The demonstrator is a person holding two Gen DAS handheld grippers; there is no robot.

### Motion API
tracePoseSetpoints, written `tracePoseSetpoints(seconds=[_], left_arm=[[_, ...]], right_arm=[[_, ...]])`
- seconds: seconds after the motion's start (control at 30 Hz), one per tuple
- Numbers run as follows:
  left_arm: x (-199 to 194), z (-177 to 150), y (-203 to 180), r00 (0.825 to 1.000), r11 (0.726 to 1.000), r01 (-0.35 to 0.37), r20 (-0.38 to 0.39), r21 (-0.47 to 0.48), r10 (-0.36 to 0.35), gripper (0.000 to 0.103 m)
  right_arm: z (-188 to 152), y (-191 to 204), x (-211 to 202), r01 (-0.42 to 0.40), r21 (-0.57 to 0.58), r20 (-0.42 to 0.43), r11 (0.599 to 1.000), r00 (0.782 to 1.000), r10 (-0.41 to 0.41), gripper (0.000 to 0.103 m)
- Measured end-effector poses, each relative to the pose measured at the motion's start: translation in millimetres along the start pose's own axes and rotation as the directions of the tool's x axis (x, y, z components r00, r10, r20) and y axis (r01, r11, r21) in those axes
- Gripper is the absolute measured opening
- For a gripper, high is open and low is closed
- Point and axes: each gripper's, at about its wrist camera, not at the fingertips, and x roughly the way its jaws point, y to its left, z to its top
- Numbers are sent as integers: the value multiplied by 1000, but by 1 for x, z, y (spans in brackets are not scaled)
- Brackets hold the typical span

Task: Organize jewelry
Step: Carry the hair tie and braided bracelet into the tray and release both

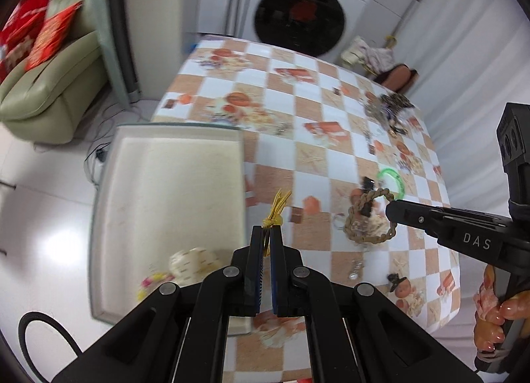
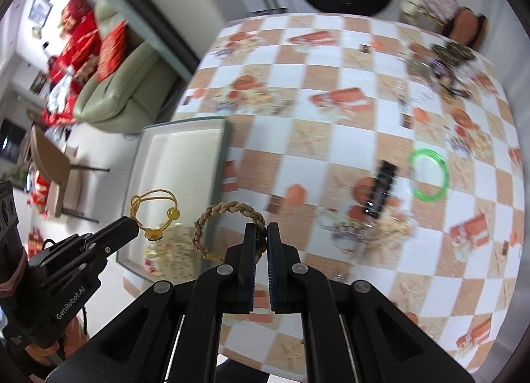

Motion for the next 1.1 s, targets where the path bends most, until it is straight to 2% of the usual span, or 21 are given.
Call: tracePoseSetpoints(seconds=[0.33, 0.5, 0.57, 0.77, 1.1], left_arm=[[-20, -25, 70, 997, 987, -73, -1, -145, 73, 8], [-14, -35, 92, 996, 977, -85, -16, -193, 84, 8], [-8, -39, 100, 998, 975, -70, -22, -212, 67, 8], [21, -47, 116, 994, 968, -98, -70, -231, 84, 8], [55, -53, 134, 978, 964, -180, -141, -194, 155, 8]], right_arm=[[12, 80, 40, -45, -166, -70, 985, 997, 34, 6], [15, 99, 68, -53, -199, -116, 979, 993, 30, 6], [17, 105, 79, -52, -207, -134, 977, 991, 24, 6], [20, 112, 108, -32, -217, -167, 976, 986, -5, 6], [21, 114, 159, 4, -219, -222, 976, 974, -54, 6]])
